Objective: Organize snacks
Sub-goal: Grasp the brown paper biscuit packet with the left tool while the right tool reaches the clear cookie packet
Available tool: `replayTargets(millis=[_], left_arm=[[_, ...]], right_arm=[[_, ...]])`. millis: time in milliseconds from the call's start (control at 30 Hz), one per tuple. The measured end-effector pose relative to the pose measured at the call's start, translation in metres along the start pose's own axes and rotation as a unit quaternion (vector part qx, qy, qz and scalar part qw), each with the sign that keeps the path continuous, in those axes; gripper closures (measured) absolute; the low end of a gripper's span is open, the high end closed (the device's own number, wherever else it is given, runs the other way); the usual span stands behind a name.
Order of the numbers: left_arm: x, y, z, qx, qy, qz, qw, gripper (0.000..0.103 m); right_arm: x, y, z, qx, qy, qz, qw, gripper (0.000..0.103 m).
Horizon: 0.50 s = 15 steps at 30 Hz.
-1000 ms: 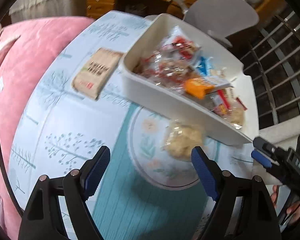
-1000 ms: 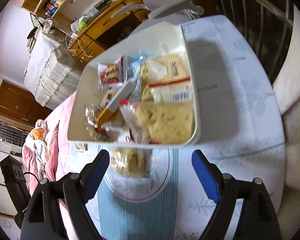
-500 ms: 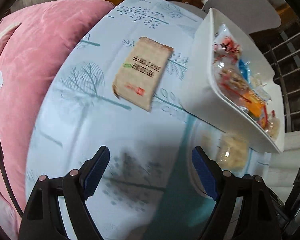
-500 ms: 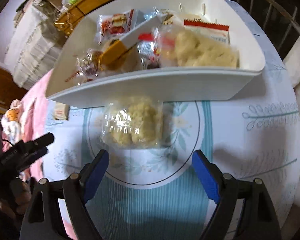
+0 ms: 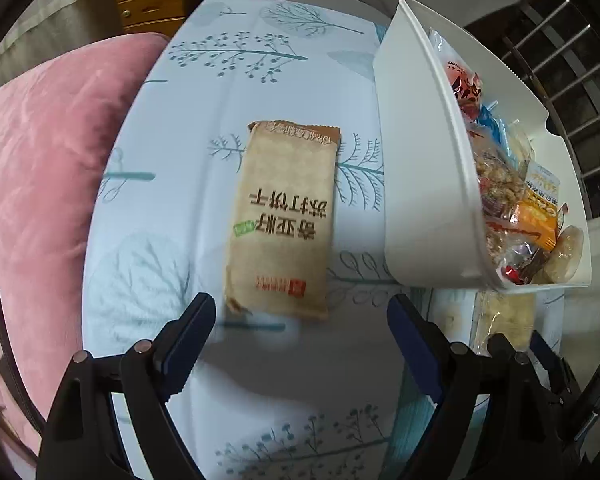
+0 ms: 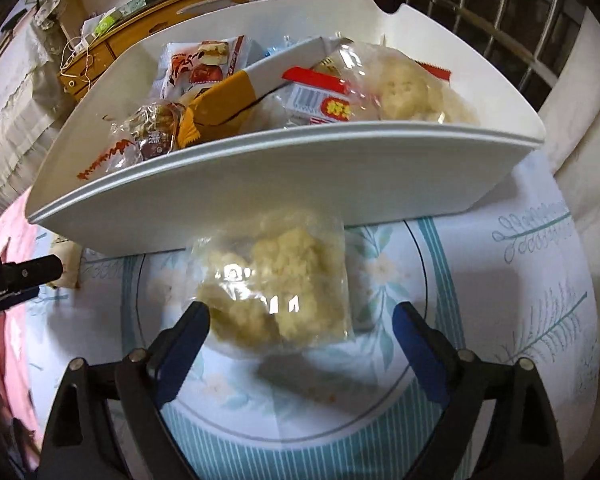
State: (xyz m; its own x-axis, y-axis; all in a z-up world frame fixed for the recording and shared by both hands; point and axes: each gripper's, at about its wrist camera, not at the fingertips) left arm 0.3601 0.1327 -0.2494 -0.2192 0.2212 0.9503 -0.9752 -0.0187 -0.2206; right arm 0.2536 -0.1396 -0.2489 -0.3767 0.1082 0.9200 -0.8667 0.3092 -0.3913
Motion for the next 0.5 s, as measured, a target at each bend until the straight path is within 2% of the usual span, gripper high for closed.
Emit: replayTargets(millis=[267, 433, 500], left_arm=[[-0.015, -0.013, 0.001, -0.024, -0.014, 0.006, 0.9996, 0.017], [-0.020, -0.015, 0.008, -0.041, -0.030, 0.018, 0.9986, 0.027], [-0.020, -0.015, 0.009, -0.045, -0.033, 0.024, 0.9981, 0.036]], right_arm=[[-0.007, 0.001, -0.016, 0.018, 0.004, 0.014, 1.000, 0.000], [-0.008, -0.003, -0.027, 0.039, 0.001, 0.023, 0.999, 0.000], [-0.009, -0.005, -0.033, 0.053, -0.002, 0.028, 0.998, 0.001]])
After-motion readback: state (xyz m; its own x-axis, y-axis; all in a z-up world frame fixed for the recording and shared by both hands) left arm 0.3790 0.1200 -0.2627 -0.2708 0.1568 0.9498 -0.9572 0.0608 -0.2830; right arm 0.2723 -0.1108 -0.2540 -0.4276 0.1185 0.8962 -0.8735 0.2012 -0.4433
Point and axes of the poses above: each gripper's, at about its wrist camera, not at the fingertips, and x roughly against the way its jaws point, z to its right, y to its underside, and after that the axes turned 1 degree about z, right-handed
